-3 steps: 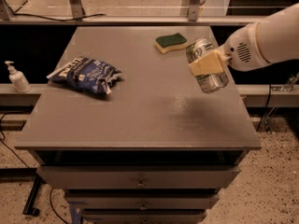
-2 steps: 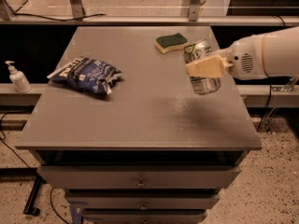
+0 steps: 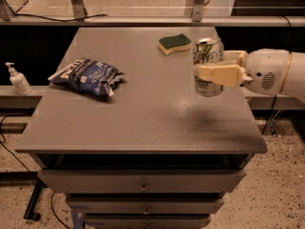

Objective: Place 7up can upright

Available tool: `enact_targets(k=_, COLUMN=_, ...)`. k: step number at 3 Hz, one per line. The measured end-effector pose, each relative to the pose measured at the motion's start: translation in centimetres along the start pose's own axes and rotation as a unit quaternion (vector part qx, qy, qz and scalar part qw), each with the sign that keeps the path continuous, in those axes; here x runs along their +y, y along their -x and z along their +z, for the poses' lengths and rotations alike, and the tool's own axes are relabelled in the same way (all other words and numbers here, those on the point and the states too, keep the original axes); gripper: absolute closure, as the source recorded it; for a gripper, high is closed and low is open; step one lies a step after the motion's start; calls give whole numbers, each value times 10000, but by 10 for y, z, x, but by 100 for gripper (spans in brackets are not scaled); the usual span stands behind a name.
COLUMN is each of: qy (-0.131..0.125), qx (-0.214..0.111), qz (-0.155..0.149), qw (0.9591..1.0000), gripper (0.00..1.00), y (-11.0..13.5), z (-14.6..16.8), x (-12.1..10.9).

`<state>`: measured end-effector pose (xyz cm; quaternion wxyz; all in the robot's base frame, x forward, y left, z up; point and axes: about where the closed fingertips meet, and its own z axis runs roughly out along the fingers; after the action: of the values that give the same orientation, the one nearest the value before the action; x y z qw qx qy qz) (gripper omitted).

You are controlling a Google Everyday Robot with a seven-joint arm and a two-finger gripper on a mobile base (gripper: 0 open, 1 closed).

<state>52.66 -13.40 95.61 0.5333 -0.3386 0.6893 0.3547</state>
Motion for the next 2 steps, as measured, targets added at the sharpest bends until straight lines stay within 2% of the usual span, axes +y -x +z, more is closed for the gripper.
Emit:
enact_targets(k=1, qy=390, qx=-441, qz=-803, qw=9950, gripper=100, y=2, z=-2, x=13)
enact_targets(k=2, qy=411, qx=-470, qz=-1180, qw=9910, gripper=100, y=4, z=2, x=16)
